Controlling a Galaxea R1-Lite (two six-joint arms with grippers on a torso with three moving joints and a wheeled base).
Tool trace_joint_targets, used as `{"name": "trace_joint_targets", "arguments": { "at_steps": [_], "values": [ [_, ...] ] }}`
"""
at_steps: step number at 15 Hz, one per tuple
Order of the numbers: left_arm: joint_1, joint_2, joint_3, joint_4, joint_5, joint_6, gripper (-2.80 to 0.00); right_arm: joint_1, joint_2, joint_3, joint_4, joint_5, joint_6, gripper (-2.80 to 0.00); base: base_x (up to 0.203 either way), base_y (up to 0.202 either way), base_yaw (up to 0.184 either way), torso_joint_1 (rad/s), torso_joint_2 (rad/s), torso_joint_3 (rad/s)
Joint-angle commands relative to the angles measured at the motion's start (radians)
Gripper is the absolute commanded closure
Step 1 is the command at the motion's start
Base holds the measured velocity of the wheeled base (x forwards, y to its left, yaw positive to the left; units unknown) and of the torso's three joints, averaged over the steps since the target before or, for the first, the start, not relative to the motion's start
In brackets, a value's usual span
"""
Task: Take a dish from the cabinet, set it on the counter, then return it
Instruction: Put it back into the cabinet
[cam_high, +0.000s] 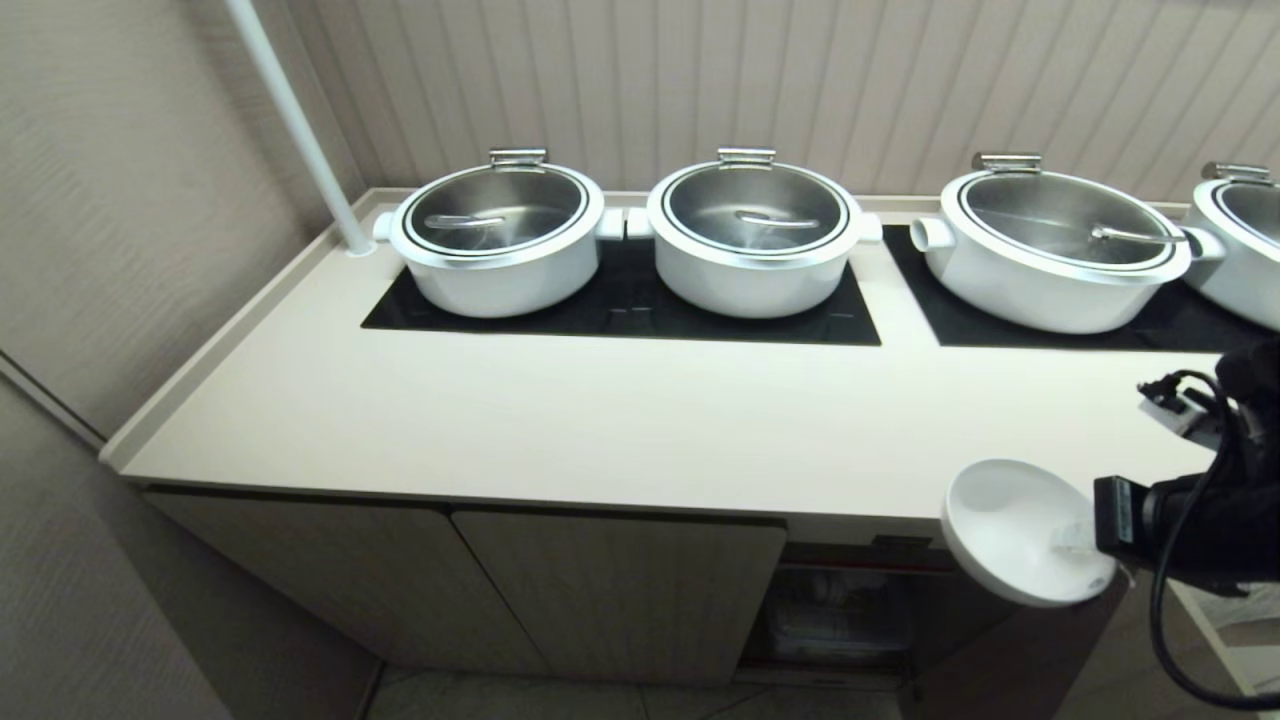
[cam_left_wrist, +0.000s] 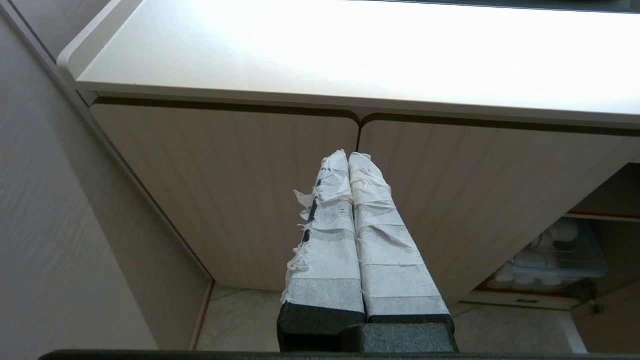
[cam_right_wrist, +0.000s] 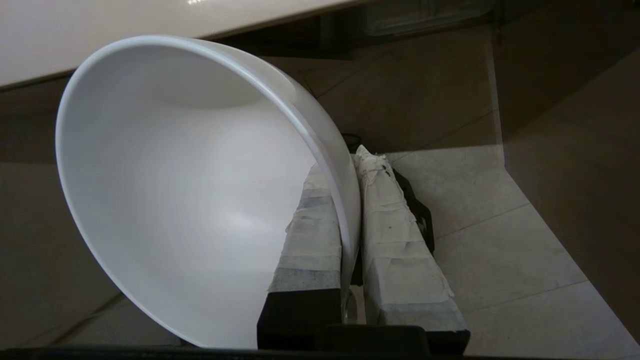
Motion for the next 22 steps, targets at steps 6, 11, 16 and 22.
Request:
{"name": "trace_joint_targets", "arguments": {
  "at_steps": [6, 11, 16, 22],
  "values": [
    [0.000, 0.000, 0.001, 0.000, 0.001, -0.001, 0.00, 0.001, -0.181, 0.233, -0.034, 0.005, 0.006, 0.00, 0.000, 0.000, 0.000, 0.000, 0.00, 0.000],
    [0.000, 0.000, 0.000, 0.000, 0.001, -0.001, 0.00, 0.016, -0.244, 0.334, -0.038, 0.006, 0.006, 0.00, 0.000, 0.000, 0.000, 0.000, 0.00, 0.000],
    [0.000, 0.000, 0.001, 0.000, 0.001, -0.001, 0.00, 0.036, -0.282, 0.437, -0.108, 0.003, -0.001, 0.00, 0.000, 0.000, 0.000, 0.000, 0.00, 0.000],
    [0.000, 0.000, 0.000, 0.000, -0.001, -0.001, 0.00, 0.042, -0.309, 0.544, -0.191, 0.000, 0.001, 0.00, 0.000, 0.000, 0.000, 0.000, 0.00, 0.000]
  ]
}}
